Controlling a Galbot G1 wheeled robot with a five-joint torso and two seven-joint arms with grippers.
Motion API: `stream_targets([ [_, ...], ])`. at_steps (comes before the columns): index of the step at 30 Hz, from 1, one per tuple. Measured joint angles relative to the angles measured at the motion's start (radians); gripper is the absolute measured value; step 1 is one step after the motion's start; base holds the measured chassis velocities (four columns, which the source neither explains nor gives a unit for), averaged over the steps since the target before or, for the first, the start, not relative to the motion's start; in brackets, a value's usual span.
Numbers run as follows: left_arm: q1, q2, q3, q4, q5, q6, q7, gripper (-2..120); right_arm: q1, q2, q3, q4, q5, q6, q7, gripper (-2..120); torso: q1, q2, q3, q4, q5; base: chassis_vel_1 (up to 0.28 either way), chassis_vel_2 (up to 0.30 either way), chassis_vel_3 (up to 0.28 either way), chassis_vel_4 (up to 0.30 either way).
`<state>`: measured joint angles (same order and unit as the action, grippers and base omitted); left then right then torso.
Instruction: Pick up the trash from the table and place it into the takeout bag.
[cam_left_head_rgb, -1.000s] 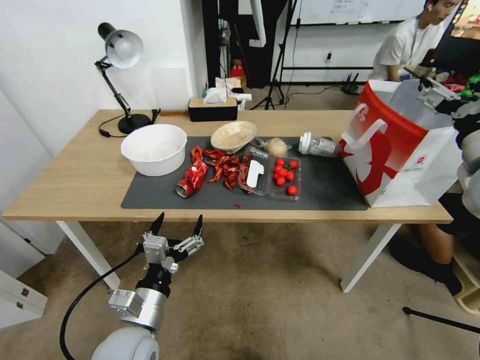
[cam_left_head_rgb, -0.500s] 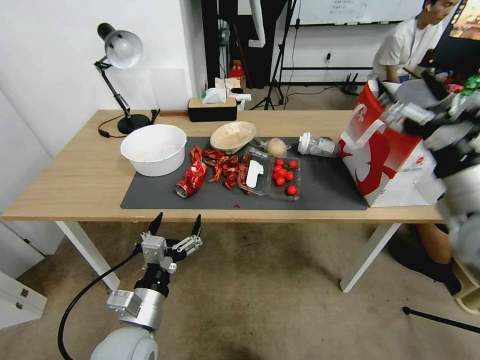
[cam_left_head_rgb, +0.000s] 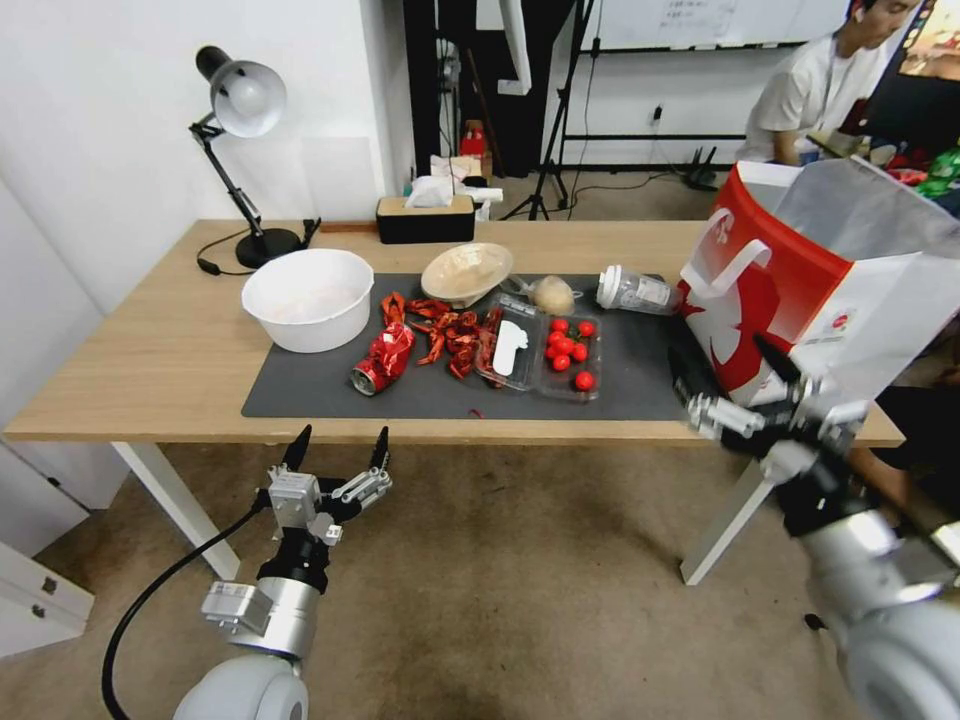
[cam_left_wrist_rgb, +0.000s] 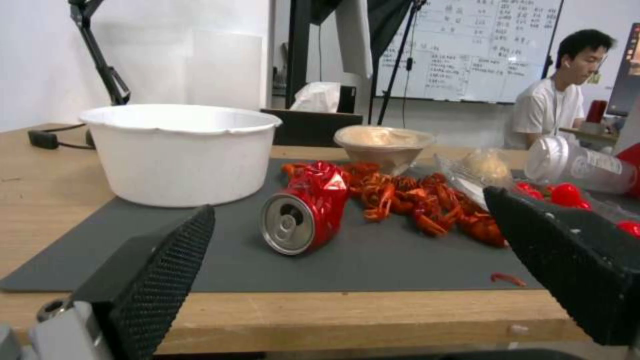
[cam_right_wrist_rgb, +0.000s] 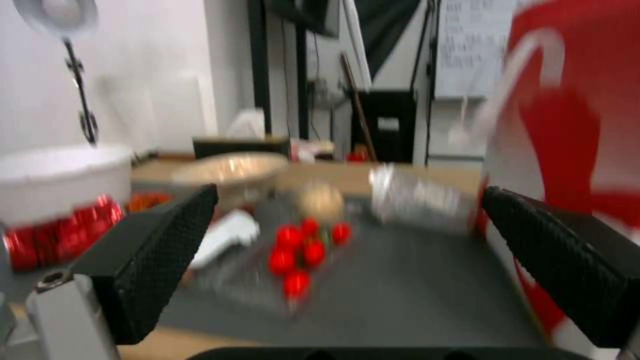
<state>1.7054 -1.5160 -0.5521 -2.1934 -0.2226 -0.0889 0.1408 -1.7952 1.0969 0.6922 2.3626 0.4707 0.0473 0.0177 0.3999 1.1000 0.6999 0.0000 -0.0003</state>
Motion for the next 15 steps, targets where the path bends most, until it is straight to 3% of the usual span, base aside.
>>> stream_targets([
  [5,0.004,0.005,-0.006,0.002,-0.002,-0.006,-0.002,100,-0.024,0.04,-0.058,-0.087,-0.078,0.001,0.004,100,0.0,0.0,0.0,0.0002,0.0001,0.0,0.0,0.0,0.0],
  [15,0.007,0.005,-0.011,0.008,-0.002,-0.012,-0.007,100,-0.018,0.05,-0.115,-0.209,-0.123,0.001,0.026,100,0.0,0.0,0.0,0.0,0.0004,0.0,0.0,0.0,0.0],
])
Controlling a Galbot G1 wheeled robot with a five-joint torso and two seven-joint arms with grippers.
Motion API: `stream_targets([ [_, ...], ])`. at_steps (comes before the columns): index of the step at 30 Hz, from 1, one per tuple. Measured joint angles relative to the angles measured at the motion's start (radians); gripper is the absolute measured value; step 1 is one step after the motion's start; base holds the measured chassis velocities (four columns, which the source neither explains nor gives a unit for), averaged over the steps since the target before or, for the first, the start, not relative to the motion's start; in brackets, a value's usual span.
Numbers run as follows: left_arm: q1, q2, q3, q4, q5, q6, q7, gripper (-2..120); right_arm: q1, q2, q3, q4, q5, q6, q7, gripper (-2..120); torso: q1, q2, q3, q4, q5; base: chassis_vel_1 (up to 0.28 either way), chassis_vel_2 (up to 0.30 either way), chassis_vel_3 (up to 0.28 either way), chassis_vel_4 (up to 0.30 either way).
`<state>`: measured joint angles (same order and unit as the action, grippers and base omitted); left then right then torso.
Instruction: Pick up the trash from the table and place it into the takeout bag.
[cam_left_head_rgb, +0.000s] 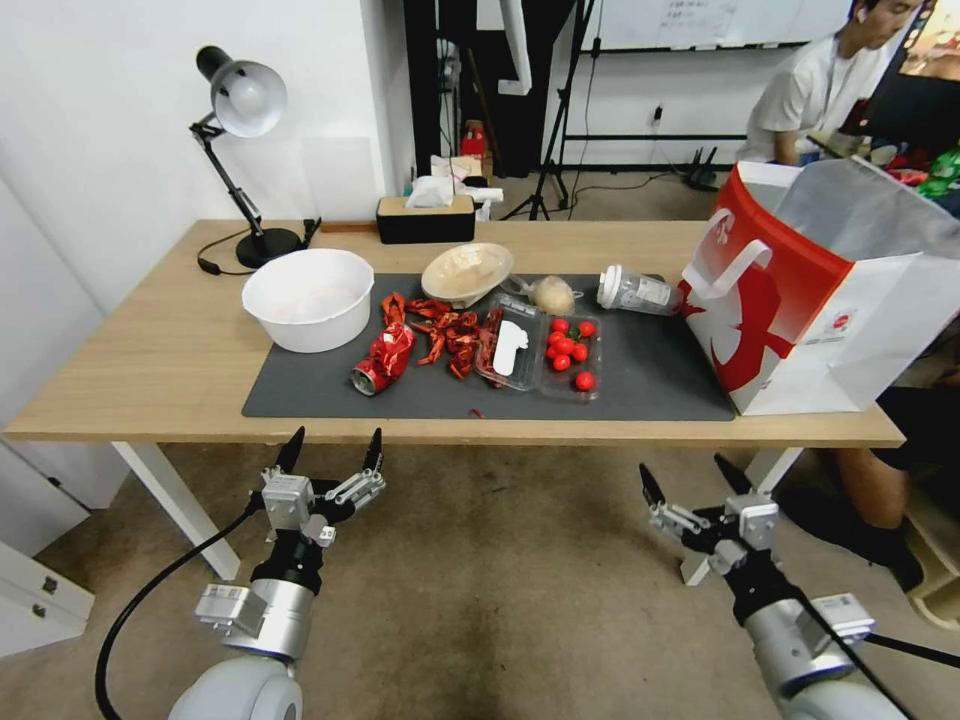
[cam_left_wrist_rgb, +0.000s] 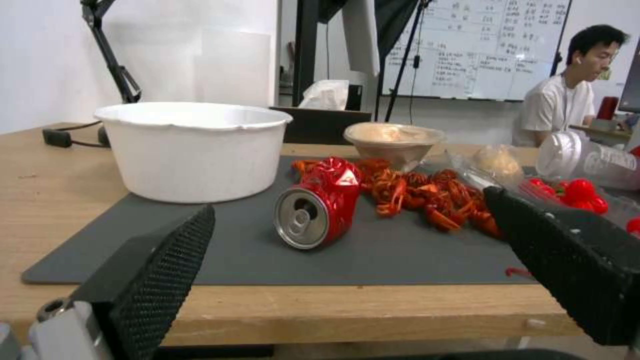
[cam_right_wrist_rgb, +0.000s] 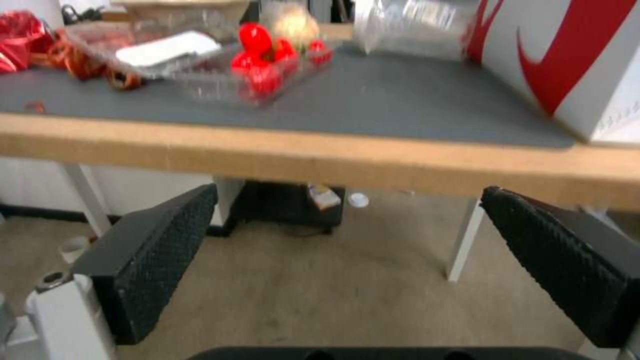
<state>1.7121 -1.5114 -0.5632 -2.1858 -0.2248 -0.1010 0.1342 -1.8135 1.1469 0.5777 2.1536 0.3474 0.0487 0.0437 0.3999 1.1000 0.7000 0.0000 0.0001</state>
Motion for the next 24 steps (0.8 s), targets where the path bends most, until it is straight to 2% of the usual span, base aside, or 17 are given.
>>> stream_targets([
  [24,-0.002,0.006,-0.003,0.018,0.001,-0.011,0.0,100,0.044,-0.015,-0.008,0.002,0.02,0.0,0.012,100,0.0,0.0,0.0,-0.0001,-0.0001,0.0,0.0,0.0,0.0],
])
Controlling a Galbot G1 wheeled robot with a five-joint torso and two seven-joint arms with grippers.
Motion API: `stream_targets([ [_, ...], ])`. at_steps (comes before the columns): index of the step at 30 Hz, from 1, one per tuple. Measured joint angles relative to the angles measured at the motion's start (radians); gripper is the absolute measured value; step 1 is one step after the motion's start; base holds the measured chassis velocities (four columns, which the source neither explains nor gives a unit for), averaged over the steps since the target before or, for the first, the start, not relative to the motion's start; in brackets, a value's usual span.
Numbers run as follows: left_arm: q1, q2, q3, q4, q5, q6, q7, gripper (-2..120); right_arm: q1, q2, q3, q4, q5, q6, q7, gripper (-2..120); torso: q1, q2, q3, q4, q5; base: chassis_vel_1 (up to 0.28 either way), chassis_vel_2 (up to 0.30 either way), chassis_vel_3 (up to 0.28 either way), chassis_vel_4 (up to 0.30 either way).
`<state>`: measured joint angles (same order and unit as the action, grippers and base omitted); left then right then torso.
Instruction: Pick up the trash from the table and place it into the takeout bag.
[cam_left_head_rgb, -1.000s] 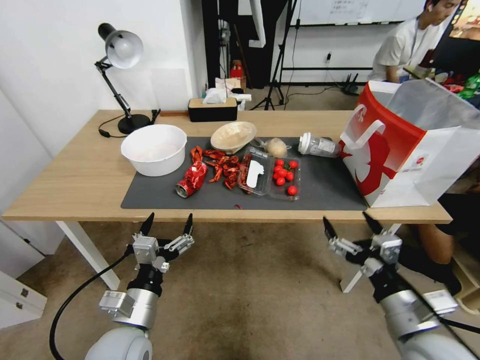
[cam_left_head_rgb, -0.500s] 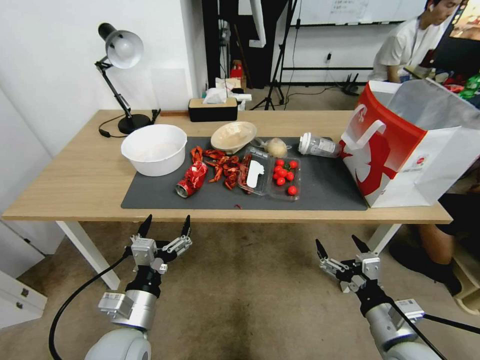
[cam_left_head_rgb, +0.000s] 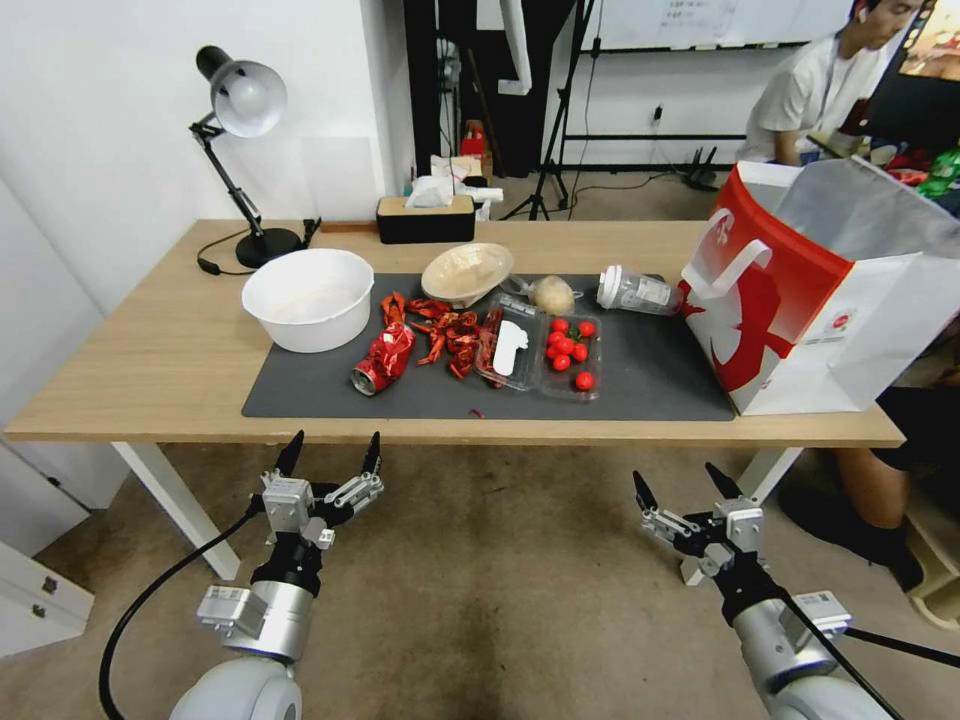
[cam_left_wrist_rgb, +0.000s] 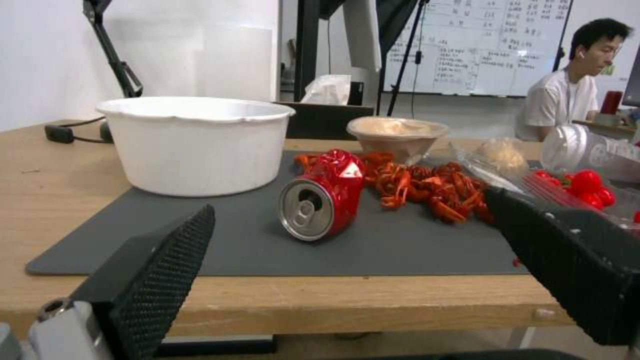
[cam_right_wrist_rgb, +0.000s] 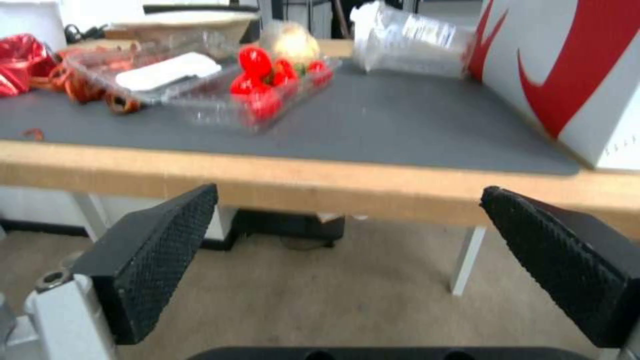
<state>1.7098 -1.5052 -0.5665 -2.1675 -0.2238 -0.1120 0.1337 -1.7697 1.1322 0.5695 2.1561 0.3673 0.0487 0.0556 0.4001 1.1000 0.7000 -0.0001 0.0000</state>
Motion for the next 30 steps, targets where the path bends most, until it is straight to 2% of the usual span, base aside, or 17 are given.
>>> stream_targets([
  [10,-0.016,0.007,0.012,0.005,0.0,0.003,0.002,100,0.14,-0.108,-0.014,0.038,0.088,0.0,0.101,100,0.0,0.0,0.0,0.0004,0.0001,0.0,0.0,0.0,0.0],
  [11,-0.021,0.01,0.017,0.008,0.0,0.005,0.004,100,0.158,-0.123,-0.014,0.038,0.106,0.0,0.117,100,0.0,0.0,0.0,-0.0005,0.0,0.0,0.0,0.0,0.0],
  [14,-0.024,0.01,0.021,0.016,0.001,0.007,0.007,100,0.239,-0.196,-0.031,0.011,0.173,0.005,0.16,100,0.0,0.0,0.0,-0.0001,0.0003,0.0,0.0,0.0,0.0],
  [16,-0.024,0.01,0.021,0.016,0.001,0.007,0.007,100,0.263,-0.216,-0.037,0.001,0.187,0.006,0.168,100,0.0,0.0,0.0,0.0004,0.0003,0.0,0.0,0.0,0.0],
  [18,-0.024,0.003,0.021,0.019,0.002,0.008,0.008,100,0.342,-0.294,-0.065,-0.033,0.25,0.032,0.186,100,0.0,0.0,0.0,0.0001,0.0002,0.0,0.0,0.0,0.0],
  [19,-0.024,0.003,0.021,0.019,0.002,0.008,0.008,100,0.342,-0.294,-0.065,-0.033,0.25,0.032,0.186,100,0.0,0.0,0.0,0.0001,0.0002,0.0,0.0,0.0,0.0],
  [22,-0.024,-0.005,0.021,0.019,0.006,0.007,0.009,100,0.463,-0.385,-0.121,-0.085,0.325,0.024,0.205,100,0.0,0.0,0.0,0.0001,0.0,0.0,0.0,0.0,0.0],
  [27,-0.024,-0.012,0.022,0.021,0.008,0.006,0.009,100,0.604,-0.439,-0.214,-0.143,0.384,0.012,0.231,100,0.0,0.0,0.0,0.0003,0.0,0.0,0.0,0.0,0.0],
  [30,-0.025,-0.016,0.022,0.025,0.009,0.006,0.009,100,0.734,-0.46,-0.338,-0.203,0.423,0.001,0.27,100,0.0,0.0,0.0,0.0,0.0001,0.0,0.0,0.0,0.0],
])
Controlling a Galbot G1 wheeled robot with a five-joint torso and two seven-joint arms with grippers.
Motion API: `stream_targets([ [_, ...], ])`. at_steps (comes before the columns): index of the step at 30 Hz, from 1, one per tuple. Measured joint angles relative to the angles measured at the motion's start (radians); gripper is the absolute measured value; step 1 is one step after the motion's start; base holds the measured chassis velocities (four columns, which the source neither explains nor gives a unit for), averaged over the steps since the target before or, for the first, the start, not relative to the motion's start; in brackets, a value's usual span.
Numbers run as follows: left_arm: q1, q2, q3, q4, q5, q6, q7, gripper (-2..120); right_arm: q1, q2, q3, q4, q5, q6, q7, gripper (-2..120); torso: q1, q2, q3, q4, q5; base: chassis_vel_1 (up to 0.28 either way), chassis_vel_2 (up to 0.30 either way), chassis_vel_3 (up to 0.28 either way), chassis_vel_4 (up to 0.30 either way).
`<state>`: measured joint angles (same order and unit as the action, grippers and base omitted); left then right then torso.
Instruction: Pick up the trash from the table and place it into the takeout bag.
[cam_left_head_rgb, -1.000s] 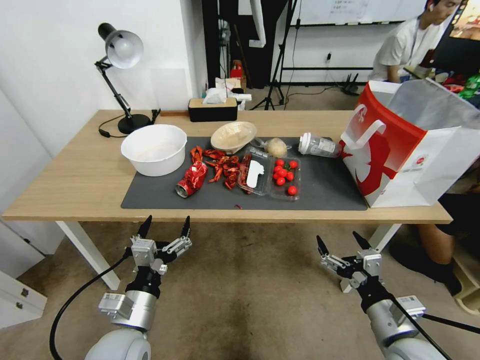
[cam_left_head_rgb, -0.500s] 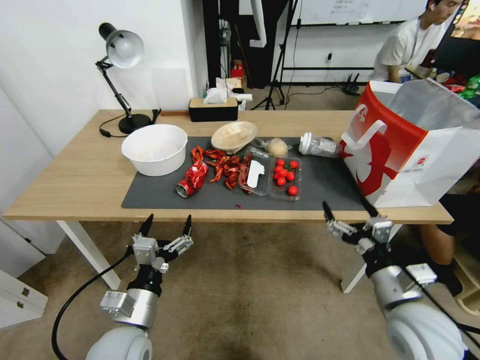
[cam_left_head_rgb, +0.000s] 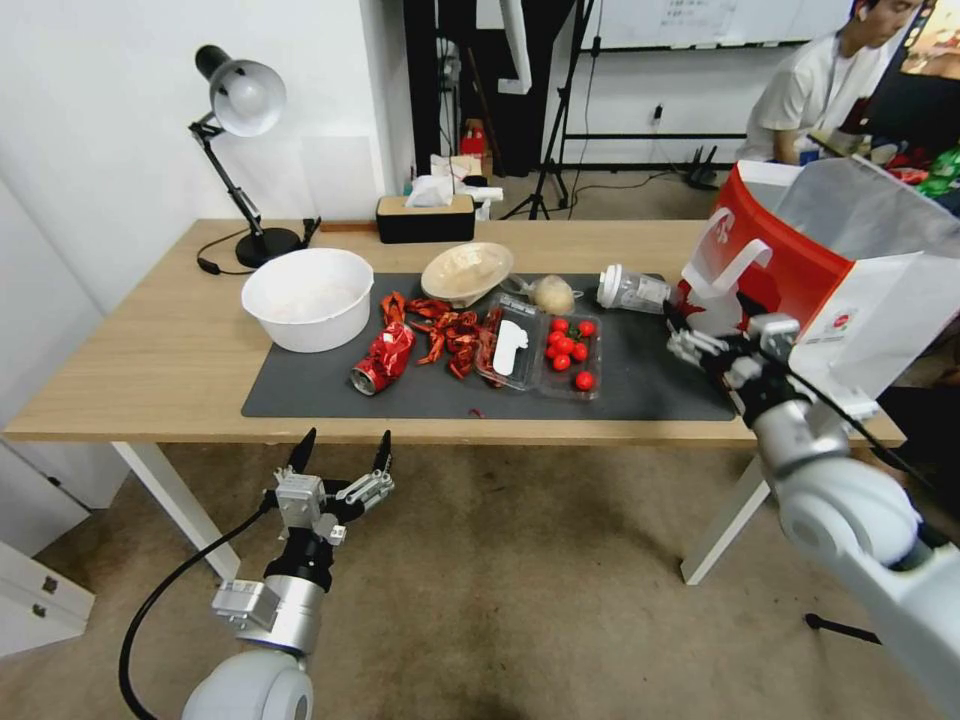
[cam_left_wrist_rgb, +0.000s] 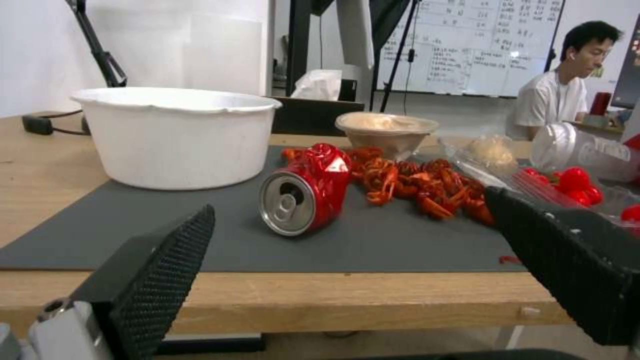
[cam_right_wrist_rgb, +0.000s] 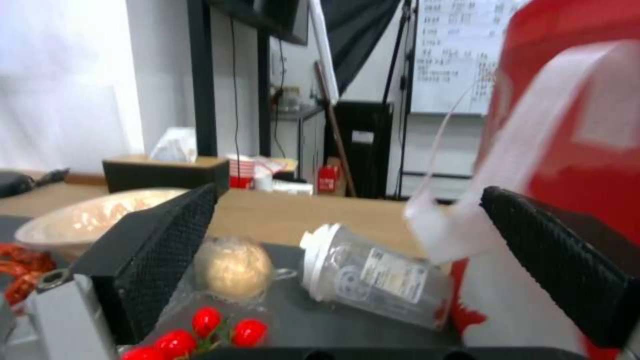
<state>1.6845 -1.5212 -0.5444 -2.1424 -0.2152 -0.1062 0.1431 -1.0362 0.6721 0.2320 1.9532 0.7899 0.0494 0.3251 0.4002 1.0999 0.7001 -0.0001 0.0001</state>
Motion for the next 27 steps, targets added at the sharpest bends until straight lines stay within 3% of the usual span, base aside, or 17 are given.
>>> stream_targets([
  [9,-0.001,-0.006,-0.007,0.009,0.001,-0.004,0.0,100,0.309,0.043,-0.288,-0.146,0.059,-0.059,0.142,100,0.0,0.0,0.0,0.0002,0.0,0.0,0.0,0.0,0.0],
  [27,-0.012,-0.002,-0.014,0.033,-0.008,-0.013,-0.003,100,0.673,0.219,-0.608,-0.402,0.056,-0.229,0.366,100,0.0,0.0,0.0,0.0003,-0.0004,0.0,0.0,0.0,0.0],
])
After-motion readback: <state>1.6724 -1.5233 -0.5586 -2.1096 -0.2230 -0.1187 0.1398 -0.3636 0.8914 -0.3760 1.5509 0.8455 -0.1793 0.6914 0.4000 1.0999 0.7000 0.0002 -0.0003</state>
